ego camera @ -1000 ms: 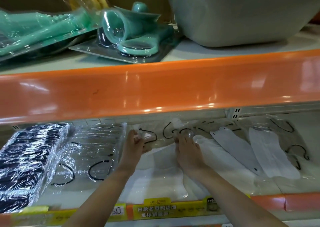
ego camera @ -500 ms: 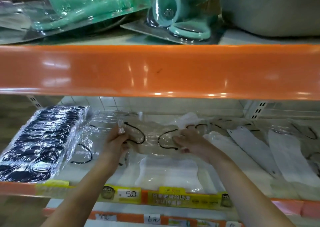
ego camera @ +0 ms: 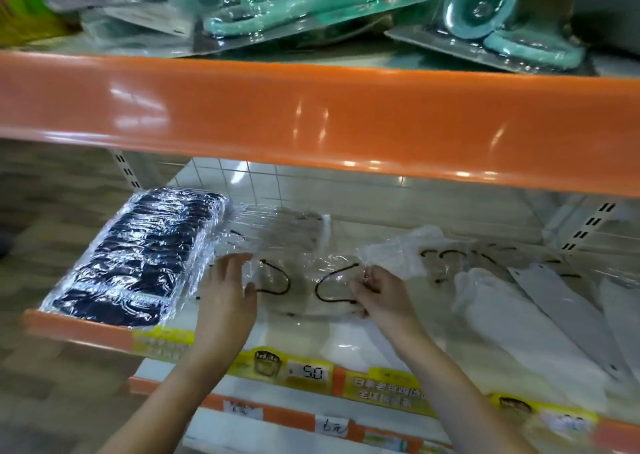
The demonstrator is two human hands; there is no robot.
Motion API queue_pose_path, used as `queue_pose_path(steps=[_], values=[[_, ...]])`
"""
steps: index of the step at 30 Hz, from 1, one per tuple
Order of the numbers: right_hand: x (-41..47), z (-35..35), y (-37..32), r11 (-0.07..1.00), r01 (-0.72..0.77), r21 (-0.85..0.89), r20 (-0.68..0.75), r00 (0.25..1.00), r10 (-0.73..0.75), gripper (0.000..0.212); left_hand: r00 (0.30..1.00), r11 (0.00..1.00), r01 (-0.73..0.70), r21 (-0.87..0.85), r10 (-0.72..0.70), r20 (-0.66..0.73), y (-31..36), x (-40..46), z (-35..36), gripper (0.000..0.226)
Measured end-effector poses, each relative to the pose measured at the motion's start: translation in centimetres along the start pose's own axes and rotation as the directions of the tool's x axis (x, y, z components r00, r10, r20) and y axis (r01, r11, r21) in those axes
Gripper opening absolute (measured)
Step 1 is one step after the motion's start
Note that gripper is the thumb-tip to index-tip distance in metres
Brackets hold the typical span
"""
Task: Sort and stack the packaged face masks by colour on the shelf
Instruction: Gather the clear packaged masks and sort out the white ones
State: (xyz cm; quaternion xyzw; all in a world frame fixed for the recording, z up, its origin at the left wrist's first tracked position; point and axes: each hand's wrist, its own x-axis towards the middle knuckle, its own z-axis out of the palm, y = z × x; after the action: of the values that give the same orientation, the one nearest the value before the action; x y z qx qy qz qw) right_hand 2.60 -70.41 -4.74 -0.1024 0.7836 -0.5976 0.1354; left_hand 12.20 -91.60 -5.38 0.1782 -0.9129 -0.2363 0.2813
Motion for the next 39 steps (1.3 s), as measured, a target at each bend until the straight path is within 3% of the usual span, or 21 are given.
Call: queue_pose_path(steps=[2, 5, 8, 12, 14, 16, 17, 19, 21, 23, 30, 33, 39], values=[[-0.3, 1.5, 0.4, 1.0, -0.012, 0.001, 0.017, 1.0, 0.012, 0.019, 0.988, 0.984, -0.148, 0.1, 0.142, 0.063, 0.4, -0.8, 0.0, 0.03], [-0.7, 3.8, 0.5, 0.998, -0.055, 0.021, 0.051, 0.997, 0.053, 0.016, 0.956, 0.957, -0.245, 0.156, 0.211, 0.206, 0.6, -2.4, 0.7, 0.034], [-1.0, 5.7, 0.4, 0.999, -0.046, -0.027, 0.036, 0.998, 0.046, 0.011, 0.932, 0.938, -0.228, 0.26, 0.133, 0.338, 0.7, -3.7, 1.4, 0.043], [-1.0, 7.6, 0.6, 0.957, 0.049, -0.285, 0.037, 0.998, -0.04, 0.016, 0.896, 0.901, -0.161, 0.402, -0.037, 0.442, -0.3, -4.5, 2.2, 0.06], [-1.3, 8.3, 1.0, 0.9, 0.141, -0.412, 0.043, 0.99, -0.135, 0.035, 0.897, 0.891, -0.162, 0.423, -0.046, 0.439, -1.0, -4.4, 2.4, 0.06], [-1.8, 8.9, 1.8, 0.736, 0.278, -0.617, 0.017, 0.94, -0.341, 0.054, 0.912, 0.891, -0.183, 0.416, -0.004, 0.411, -1.5, -4.4, 2.6, 0.055], [-2.0, 9.2, 2.2, 0.641, 0.302, -0.706, -0.008, 0.901, -0.433, 0.062, 0.916, 0.895, -0.182, 0.407, 0.003, 0.402, -1.7, -4.3, 2.7, 0.056], [-2.5, 9.6, 2.3, 0.557, 0.29, -0.778, -0.055, 0.852, -0.52, 0.067, 0.916, 0.906, -0.17, 0.388, 0.0, 0.401, -2.0, -4.2, 2.7, 0.058], [-2.9, 9.9, 2.1, 0.519, 0.3, -0.8, -0.047, 0.831, -0.554, 0.053, 0.916, 0.908, -0.173, 0.381, 0.005, 0.402, -2.3, -4.0, 2.6, 0.054], [-3.3, 10.3, 2.3, 0.461, 0.337, -0.821, 0.018, 0.822, -0.569, 0.022, 0.909, 0.907, -0.175, 0.382, -0.001, 0.418, -2.5, -3.8, 2.5, 0.055], [-3.6, 10.7, 3.0, 0.413, 0.438, -0.799, 0.194, 0.837, -0.511, 0.036, 0.911, 0.903, -0.151, 0.402, -0.031, 0.411, -2.8, -3.2, 2.3, 0.051], [-3.8, 10.4, 2.7, 0.425, 0.46, -0.779, 0.218, 0.836, -0.504, 0.032, 0.926, 0.898, -0.161, 0.409, -0.006, 0.378, -2.6, -3.1, 2.2, 0.036], [-3.9, 9.0, 2.5, 0.502, 0.458, -0.733, 0.173, 0.84, -0.515, 0.031, 0.936, 0.915, -0.23, 0.332, 0.115, 0.332, -0.9, -2.8, 2.3, 0.034]])
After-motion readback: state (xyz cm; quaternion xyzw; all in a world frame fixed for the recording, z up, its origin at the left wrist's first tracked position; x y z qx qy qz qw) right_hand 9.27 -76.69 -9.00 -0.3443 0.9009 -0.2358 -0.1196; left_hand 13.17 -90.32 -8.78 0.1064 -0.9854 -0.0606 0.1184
